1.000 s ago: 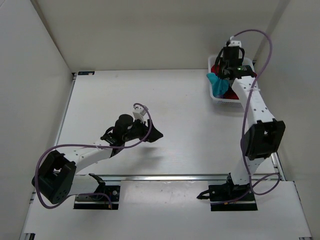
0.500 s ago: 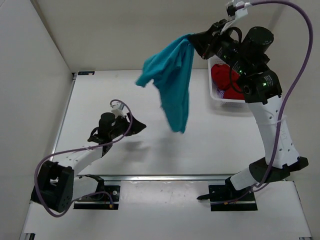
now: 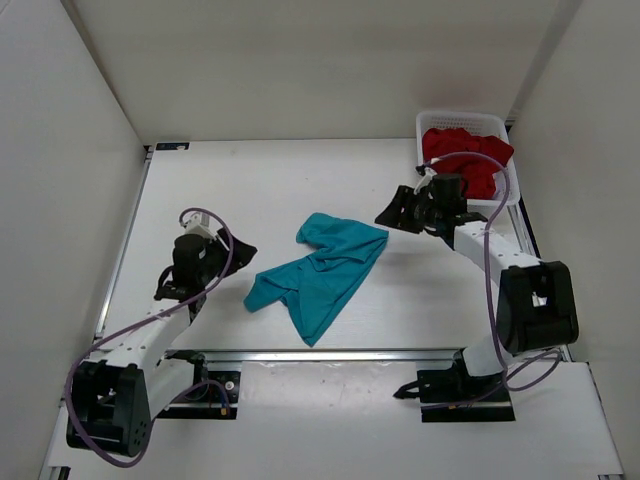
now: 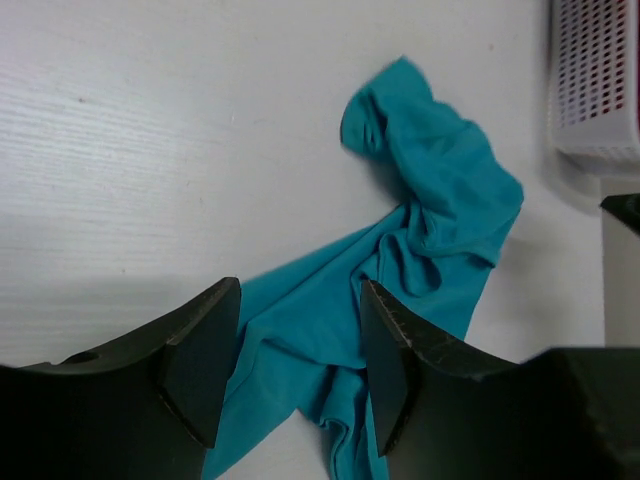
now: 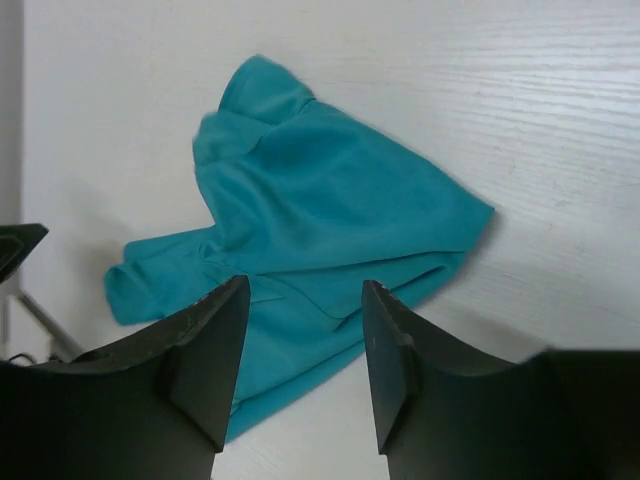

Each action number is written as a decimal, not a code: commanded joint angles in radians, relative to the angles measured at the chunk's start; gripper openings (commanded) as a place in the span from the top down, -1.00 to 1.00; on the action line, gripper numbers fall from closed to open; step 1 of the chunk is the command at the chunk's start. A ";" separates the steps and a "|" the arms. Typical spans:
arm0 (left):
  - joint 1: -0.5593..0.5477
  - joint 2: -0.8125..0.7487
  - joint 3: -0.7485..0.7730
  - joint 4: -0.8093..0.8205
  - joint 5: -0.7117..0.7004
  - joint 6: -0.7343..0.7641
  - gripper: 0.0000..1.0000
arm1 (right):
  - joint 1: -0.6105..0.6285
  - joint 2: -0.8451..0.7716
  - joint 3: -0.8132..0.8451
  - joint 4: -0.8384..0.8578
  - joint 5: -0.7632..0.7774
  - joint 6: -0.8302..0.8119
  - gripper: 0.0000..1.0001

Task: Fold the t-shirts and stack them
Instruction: Move the tshirt to the center of the board, then flatten out the tshirt

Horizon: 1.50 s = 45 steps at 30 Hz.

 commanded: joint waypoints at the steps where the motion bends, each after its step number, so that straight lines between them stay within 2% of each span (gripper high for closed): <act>1: -0.050 0.011 -0.003 -0.050 -0.089 0.040 -0.23 | 0.091 -0.111 0.070 0.023 0.199 -0.068 0.07; 2: -0.071 0.013 -0.003 -0.046 -0.118 0.049 -0.23 | 0.136 -0.126 0.057 -0.006 0.253 -0.085 0.10; 5: -0.161 0.022 0.022 -0.087 -0.228 0.098 -0.16 | 0.246 -0.134 0.002 0.023 0.322 -0.092 0.74; 7: -0.221 0.039 0.026 -0.128 -0.296 0.118 -0.16 | 0.309 -0.101 0.003 0.025 0.324 -0.108 0.93; 9: -0.237 0.053 0.018 -0.158 -0.296 0.126 -0.26 | 0.407 -0.039 0.067 -0.019 0.368 -0.157 0.91; 11: -0.231 0.057 0.000 -0.161 -0.294 0.134 -0.36 | 0.486 0.062 0.136 -0.055 0.486 -0.213 0.60; 13: -0.229 0.074 -0.013 -0.152 -0.317 0.137 -0.41 | 0.529 0.145 0.262 -0.081 0.523 -0.273 0.36; 17: -0.257 0.103 -0.020 -0.121 -0.336 0.141 -0.49 | 0.547 0.344 0.449 -0.107 0.604 -0.333 0.14; 19: -0.245 0.141 -0.023 -0.118 -0.297 0.137 -0.43 | 0.549 0.422 0.556 -0.147 0.637 -0.368 0.11; 23: -0.263 0.191 -0.031 -0.072 -0.262 0.140 -0.08 | 0.564 0.587 0.708 -0.225 0.683 -0.425 0.09; 28: -0.271 0.218 -0.017 -0.055 -0.236 0.143 0.12 | 0.595 0.680 0.774 -0.280 0.700 -0.445 0.09; 32: -0.281 0.232 -0.011 -0.049 -0.237 0.146 0.51 | 0.599 0.725 0.820 -0.308 0.697 -0.436 0.18; 34: -0.280 0.232 -0.010 -0.046 -0.239 0.146 0.71 | 0.592 0.734 0.834 -0.320 0.678 -0.416 0.45; 36: -0.283 0.223 -0.007 -0.043 -0.239 0.144 0.97 | 0.590 0.734 0.847 -0.317 0.683 -0.395 1.00; 41: -0.249 0.188 0.023 -0.046 -0.216 0.129 1.00 | 0.579 0.635 0.868 -0.310 0.715 -0.407 0.99; 45: -0.234 0.146 0.104 -0.096 -0.199 0.138 1.00 | 0.530 0.459 0.865 -0.304 0.640 -0.393 1.00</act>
